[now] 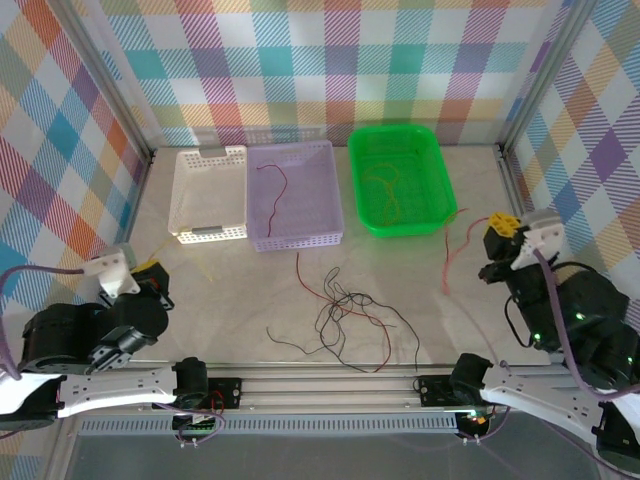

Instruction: Untangle the cables

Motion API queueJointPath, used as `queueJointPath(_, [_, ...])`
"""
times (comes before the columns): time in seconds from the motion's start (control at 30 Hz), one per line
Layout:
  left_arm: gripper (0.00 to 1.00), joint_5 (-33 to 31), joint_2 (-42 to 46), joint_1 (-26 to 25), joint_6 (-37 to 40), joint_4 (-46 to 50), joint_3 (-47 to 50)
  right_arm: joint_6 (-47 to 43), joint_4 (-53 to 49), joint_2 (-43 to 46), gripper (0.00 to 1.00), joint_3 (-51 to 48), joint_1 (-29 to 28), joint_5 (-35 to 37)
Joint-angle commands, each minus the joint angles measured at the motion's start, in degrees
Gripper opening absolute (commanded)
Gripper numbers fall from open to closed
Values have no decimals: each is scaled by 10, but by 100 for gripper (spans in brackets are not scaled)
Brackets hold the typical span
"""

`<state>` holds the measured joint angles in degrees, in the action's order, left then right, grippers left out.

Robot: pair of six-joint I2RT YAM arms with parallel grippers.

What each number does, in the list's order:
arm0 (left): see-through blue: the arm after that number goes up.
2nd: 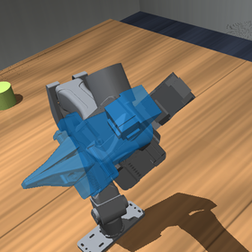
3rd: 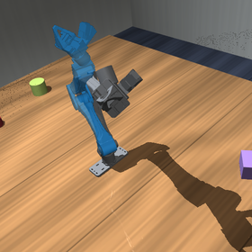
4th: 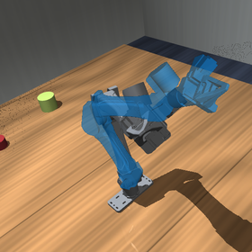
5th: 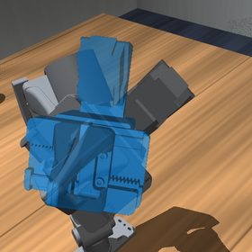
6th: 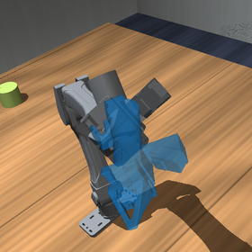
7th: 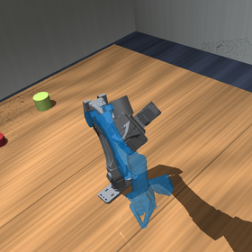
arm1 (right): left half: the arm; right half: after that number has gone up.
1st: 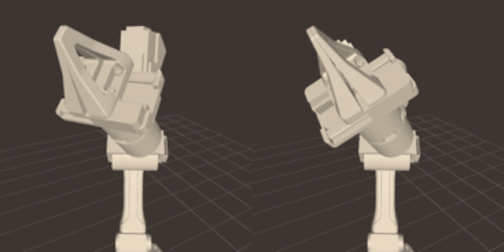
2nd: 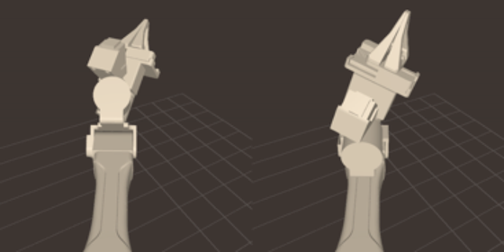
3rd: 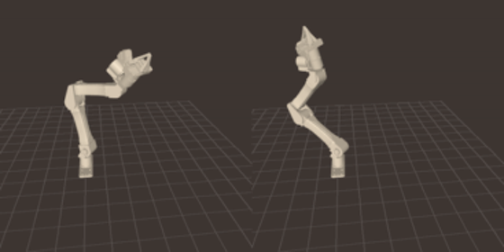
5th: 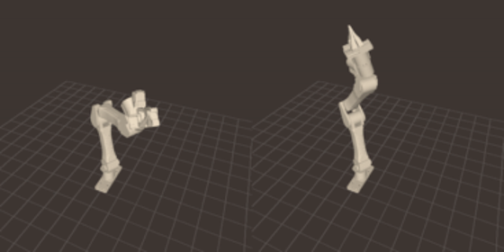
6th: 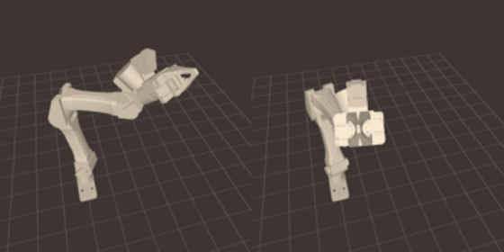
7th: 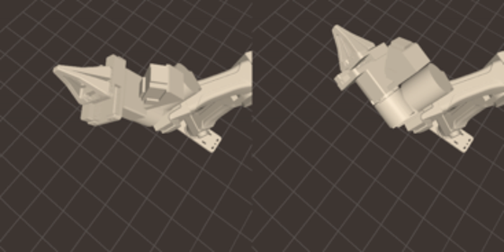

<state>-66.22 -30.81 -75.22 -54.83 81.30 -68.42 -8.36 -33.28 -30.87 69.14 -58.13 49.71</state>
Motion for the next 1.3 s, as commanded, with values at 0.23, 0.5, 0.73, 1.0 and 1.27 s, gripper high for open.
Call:
queueJointPath(0.23, [0, 42, 20, 3, 81, -119, 56, -20, 73, -198, 0, 95, 22, -149])
queueJointPath(0.5, [0, 86, 0, 3, 86, -170, 93, 98, 71, -401, 0, 201, 175, -395])
queueJointPath(0.73, [0, 103, -32, 3, 101, -216, 107, 134, 90, -578, 0, 300, 217, -505])
queueJointPath(1.0, [0, 124, -49, 3, 103, -247, 107, 144, 79, -728, 0, 397, 228, -555])
queueJointPath(1.27, [0, 145, -90, 2, 115, -277, 91, 154, 54, -899, 0, 507, 234, -590])
